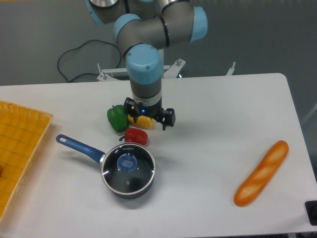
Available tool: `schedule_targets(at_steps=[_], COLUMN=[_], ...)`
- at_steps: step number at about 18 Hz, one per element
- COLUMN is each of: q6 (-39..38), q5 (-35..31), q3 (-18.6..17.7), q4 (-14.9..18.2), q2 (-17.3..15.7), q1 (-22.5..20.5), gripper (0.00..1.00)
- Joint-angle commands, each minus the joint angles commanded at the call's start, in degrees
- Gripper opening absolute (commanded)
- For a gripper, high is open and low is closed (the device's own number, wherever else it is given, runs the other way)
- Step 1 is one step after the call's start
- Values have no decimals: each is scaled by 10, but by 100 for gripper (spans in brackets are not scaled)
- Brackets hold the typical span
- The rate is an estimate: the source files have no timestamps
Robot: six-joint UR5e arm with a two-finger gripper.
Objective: Open the lid
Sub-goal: 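Lower the gripper over the saucepan onto the blue lid knob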
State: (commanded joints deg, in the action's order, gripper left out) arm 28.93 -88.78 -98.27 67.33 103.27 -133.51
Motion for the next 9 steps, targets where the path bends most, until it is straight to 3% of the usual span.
schedule_targets(at_steps=[3,9], q6=[-21,-55], q5=[17,17], q3=[3,9], q4=[-24,-27], q2=[7,16], q1=[5,19], gripper=[100,100])
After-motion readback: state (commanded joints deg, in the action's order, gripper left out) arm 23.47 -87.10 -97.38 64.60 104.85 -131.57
